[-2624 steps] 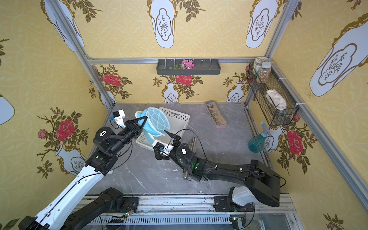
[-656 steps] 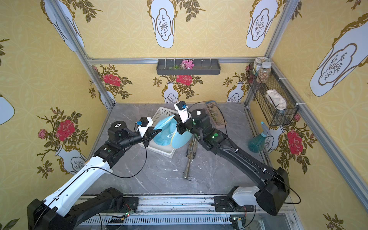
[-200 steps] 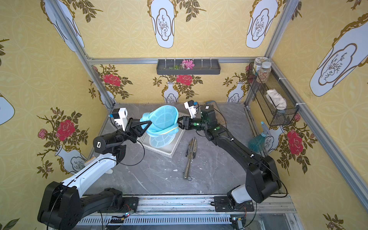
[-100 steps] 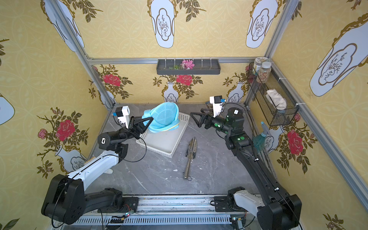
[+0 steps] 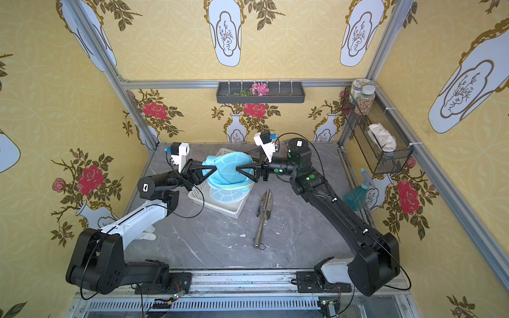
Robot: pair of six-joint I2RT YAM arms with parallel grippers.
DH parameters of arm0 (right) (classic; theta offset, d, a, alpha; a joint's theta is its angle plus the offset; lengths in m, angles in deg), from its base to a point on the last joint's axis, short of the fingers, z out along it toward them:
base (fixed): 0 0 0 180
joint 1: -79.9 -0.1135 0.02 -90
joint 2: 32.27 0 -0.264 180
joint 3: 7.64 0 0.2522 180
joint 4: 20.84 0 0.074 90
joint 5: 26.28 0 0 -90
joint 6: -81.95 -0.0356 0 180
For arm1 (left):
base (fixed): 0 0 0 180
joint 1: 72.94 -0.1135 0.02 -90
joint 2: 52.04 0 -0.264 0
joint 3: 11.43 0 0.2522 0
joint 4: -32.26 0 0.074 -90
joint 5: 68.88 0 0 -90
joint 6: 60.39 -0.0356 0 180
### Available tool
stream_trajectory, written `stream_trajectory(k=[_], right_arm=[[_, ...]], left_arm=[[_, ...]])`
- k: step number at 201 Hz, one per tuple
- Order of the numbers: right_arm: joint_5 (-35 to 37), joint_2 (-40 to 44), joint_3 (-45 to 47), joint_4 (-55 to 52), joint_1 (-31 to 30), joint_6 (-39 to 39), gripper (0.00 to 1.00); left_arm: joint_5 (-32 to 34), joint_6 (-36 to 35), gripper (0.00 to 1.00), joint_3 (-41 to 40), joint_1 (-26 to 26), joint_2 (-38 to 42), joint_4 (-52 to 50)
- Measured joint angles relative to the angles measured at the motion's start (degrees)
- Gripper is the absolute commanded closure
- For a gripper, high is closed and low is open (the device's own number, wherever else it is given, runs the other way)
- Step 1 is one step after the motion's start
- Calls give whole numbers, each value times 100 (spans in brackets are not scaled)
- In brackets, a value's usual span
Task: Turn the laundry bag inside out
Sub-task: Turn over the laundry bag.
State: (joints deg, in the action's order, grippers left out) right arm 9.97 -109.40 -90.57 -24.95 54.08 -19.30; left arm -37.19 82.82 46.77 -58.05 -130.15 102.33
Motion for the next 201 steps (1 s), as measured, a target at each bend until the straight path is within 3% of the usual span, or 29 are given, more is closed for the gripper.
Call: stream_trajectory(k=[47, 66, 76, 93, 101, 123, 159, 201], right_arm=[[-234, 76, 66, -219, -66, 243, 83], [-382, 136, 83, -229, -76, 243, 100], [-435, 153, 83, -236, -85, 247, 100], [-376, 184, 79, -358, -63, 258, 100], [-273, 214, 79, -444, -37, 278, 100], [149, 321, 31, -763, 4, 444, 100], [693, 323, -179, -1272, -26, 723, 100], [811, 162, -315, -1456, -249, 861, 100]], left_arm=[[-129, 278, 89, 24, -28, -76, 42], [-66, 273, 61, 26, -42, -107, 20], [-7, 273, 49, 2, -83, -94, 9], [146, 240, 12, -116, -192, 35, -118], [254, 212, 3, -195, -269, 177, -299], [706, -293, 2, -339, -404, 730, -1215], [1558, -1300, 23, -278, -400, 1488, -2973], [1768, -1537, 37, -267, -24, 1469, -3794]])
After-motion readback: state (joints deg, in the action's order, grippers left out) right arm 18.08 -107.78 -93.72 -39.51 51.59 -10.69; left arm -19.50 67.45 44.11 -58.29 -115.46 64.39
